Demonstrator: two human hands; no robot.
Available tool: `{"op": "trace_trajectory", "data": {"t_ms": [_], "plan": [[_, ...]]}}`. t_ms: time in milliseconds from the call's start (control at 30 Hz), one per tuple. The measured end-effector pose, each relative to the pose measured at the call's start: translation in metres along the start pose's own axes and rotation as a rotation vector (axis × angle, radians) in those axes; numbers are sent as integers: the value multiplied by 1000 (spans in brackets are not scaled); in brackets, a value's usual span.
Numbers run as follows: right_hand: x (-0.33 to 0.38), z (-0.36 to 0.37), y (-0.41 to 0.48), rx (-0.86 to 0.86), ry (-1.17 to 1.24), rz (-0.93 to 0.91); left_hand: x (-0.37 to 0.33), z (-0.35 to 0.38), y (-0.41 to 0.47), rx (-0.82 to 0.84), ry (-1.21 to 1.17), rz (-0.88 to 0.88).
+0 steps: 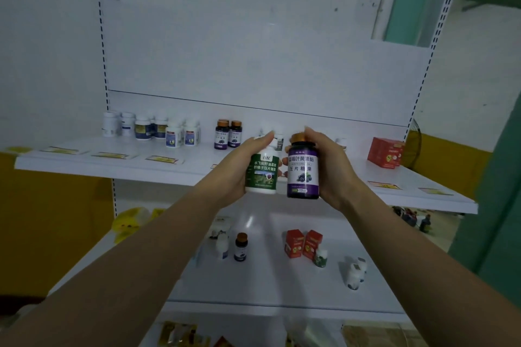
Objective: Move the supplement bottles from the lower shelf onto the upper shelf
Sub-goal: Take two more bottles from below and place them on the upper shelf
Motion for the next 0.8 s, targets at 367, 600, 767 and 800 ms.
{"op": "trace_trajectory", "data": {"t_ms": [367, 600, 767, 800], "plan": [[-39, 44, 60, 62, -102, 0, -25, -82, 15, -101, 1, 50], [-65, 41, 114, 110, -123, 10, -30, -121, 63, -130, 1, 44], [-102, 26, 170, 127, -167, 63, -30, -155, 110, -182, 19, 44], [-110, 22, 182, 126, -173, 70, -31, -160, 120, -192, 25, 38]]}}
Point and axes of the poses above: each hand's wrist, its own y-axis towards the middle knuckle, its own z-axis out of the palm, x = y × z, the point moved 10 cm from there along y, towards the middle knuckle, and after that the axes turned 12 degrees about -z, right-handed, at the moved point
